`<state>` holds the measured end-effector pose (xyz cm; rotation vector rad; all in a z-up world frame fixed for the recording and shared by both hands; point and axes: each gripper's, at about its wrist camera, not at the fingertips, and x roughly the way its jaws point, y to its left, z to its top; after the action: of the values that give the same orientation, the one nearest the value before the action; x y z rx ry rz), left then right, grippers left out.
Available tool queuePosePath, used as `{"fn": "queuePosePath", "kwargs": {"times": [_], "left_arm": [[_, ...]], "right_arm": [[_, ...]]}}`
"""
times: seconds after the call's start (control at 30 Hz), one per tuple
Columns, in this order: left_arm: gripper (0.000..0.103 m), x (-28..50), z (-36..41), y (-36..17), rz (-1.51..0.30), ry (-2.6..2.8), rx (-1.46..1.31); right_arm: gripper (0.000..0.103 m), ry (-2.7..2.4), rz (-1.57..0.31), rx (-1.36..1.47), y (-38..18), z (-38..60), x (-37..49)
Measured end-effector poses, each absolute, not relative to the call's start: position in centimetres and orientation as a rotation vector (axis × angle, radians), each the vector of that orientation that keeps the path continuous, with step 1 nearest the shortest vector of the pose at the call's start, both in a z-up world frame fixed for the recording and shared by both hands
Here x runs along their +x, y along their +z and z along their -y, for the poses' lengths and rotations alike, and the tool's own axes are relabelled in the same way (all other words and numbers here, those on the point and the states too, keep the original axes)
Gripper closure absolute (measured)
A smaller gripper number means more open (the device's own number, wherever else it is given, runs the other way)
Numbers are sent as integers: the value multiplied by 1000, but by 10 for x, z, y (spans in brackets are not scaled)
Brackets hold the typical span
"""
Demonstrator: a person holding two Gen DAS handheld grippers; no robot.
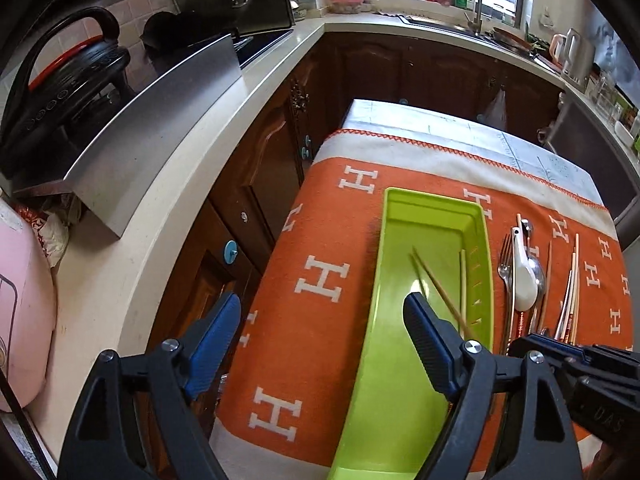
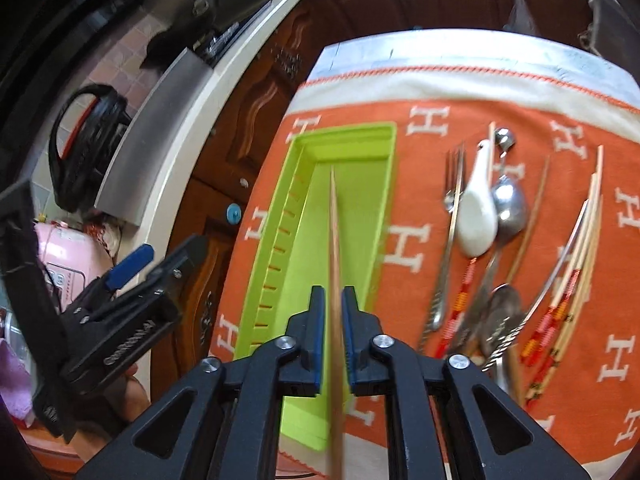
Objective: Organize utensils
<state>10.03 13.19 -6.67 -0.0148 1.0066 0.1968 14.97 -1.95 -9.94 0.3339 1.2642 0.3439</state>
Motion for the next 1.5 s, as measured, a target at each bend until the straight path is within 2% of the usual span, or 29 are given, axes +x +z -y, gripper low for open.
{"fn": "queuePosePath", "kwargs": {"times": [0.07,0.37,0.6,0.83,0.9,1.0,1.07,1.13,1.23,1.27,1.43,1.5], "left_arm": [[21,96,-133,-67,-1008,209,-9],[21,92,-130,-76,-1021,177,-42],[21,88,-98,-70,-999,98,-18],[21,73,-49,-60,-871,-81,-16],[21,75,-36,-61,-893,-121,-6],[21,81,-12,-71,-986,-206,3],[21,82,-2,-76,-997,-213,16],[21,86,10,-84,-1012,-209,52],[21,90,23,-97,-1039,-246,54],[23,93,26,-102,-1051,-250,53],[52,112,28,-133,-1143,-254,16],[57,120,28,-142,-1175,-252,5]], "right_arm": [[74,356,-1267,330,-103,12,149],[73,325,-1225,286,-95,28,143],[67,257,-1091,232,-70,77,122],[64,212,-955,244,-47,131,89],[59,177,-947,246,-44,149,82],[58,162,-977,230,-46,166,73],[49,131,-988,189,-48,175,67],[34,96,-978,178,-50,183,59],[34,76,-955,184,-56,195,51],[34,72,-953,187,-58,198,48],[35,71,-978,248,-81,215,48],[36,75,-995,267,-93,215,52]]}}
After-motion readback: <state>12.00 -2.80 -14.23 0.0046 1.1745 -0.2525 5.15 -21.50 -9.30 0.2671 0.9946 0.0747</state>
